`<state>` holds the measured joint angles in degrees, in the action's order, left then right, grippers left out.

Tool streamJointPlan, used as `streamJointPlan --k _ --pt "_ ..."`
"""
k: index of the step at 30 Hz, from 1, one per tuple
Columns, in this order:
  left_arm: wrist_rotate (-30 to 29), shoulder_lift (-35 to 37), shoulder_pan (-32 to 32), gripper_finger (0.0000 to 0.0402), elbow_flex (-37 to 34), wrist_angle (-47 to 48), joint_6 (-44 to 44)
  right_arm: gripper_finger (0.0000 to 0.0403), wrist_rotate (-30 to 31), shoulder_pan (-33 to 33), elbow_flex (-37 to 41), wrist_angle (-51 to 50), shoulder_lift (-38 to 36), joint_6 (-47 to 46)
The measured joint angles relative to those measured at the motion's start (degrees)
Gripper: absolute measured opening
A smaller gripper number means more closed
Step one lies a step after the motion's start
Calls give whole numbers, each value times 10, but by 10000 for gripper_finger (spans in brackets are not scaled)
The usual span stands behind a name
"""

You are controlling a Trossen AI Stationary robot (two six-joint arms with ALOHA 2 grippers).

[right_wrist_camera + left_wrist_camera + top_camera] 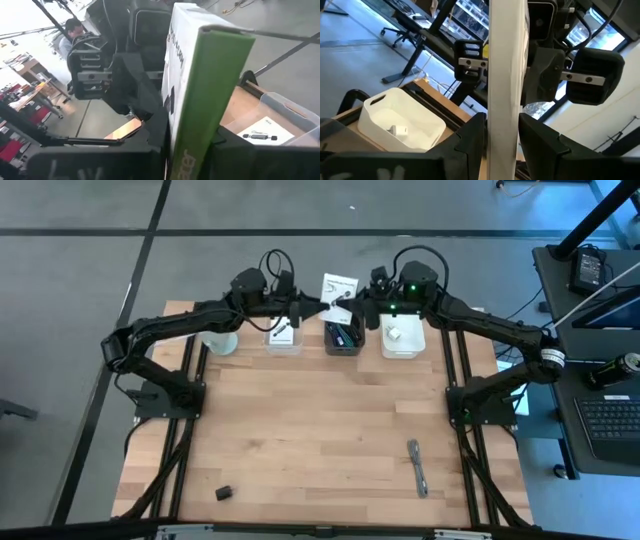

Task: Pick and place items into bin
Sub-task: Put the SD card reader into the transparent bin

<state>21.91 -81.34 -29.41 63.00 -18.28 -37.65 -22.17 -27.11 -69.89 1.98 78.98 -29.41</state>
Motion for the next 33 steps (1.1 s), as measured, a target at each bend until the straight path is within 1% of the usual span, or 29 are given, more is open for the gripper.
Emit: streamJointPlan --k 5,8,13,15,20,24,29,33 --pt "22 0 -1 104 0 2 0 51 -6 -4 0 -1 0 1" --pt "33 0 -1 84 0 4 -1 51 -6 -4 0 -2 0 1" --pt "35 0 -1 45 0 3 -1 51 -7 -4 0 -2 0 2" --pt "36 0 -1 37 0 3 -2 55 -7 -4 0 -2 0 2" --pt "34 0 -1 36 0 0 3 78 -4 -4 0 -3 0 -2" --pt "34 0 -8 38 0 1 27 103 0 -7 0 -5 1 -2" --pt "35 0 -31 35 0 1 35 136 1 -32 0 -6 -3 -1" --pt "63 0 -56 38 0 7 50 158 1 -53 0 -16 -14 -1"
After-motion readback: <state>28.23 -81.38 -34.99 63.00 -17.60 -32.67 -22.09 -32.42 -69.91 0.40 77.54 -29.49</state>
